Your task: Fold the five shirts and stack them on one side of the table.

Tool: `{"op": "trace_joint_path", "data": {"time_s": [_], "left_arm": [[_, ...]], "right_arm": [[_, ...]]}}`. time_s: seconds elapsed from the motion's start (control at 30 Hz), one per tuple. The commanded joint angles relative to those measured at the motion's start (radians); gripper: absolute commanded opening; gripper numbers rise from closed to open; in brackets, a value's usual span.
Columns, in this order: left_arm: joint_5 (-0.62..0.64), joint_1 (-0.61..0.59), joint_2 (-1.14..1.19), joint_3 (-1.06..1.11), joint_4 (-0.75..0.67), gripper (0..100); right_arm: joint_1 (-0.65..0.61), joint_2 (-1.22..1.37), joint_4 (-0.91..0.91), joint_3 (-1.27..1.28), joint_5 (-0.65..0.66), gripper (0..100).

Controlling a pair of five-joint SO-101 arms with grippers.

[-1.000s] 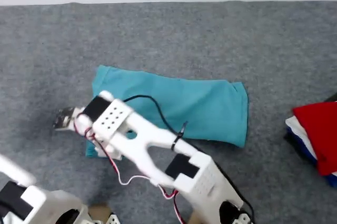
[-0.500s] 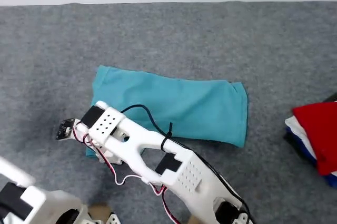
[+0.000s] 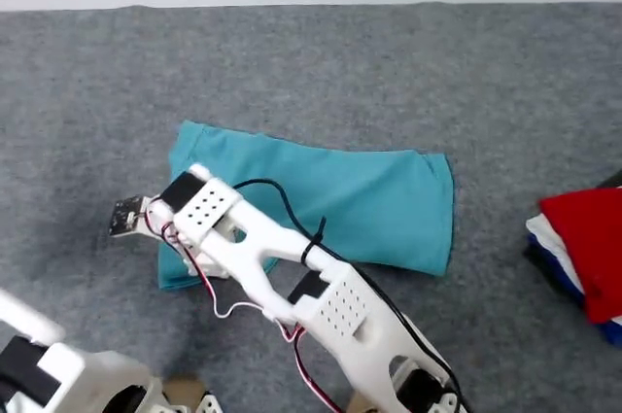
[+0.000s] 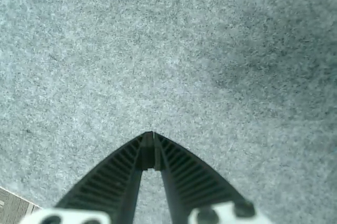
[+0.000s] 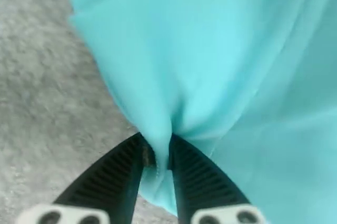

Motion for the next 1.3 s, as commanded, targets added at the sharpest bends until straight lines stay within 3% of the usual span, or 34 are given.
{"op": "trace_joint_path", "data": {"time_s": [0.0,0.37,0.9,1.0,1.1,1.27], "left_arm": [[-0.012,-0.006,-0.048,-0.005,-0.017,0],[-0.012,0.0,-0.048,-0.004,-0.015,0],[-0.012,0.003,-0.049,0.042,-0.017,0],[-0.012,0.003,-0.049,0.044,-0.017,0],[-0.012,0.003,-0.049,0.044,-0.017,0],[-0.012,0.003,-0.055,0.044,-0.017,0]], "right_arm": [[0.044,-0.007,0.051,-0.095,0.008,1.1],[0.205,0.001,0.07,-0.301,0.008,1.1],[0.311,0.002,-0.036,-0.296,0.002,2.0],[0.312,0.002,-0.028,-0.296,-0.008,10.2],[0.318,0.002,-0.027,-0.301,-0.101,19.6],[0.352,0.001,-0.027,-0.302,-0.123,21.2]]}}
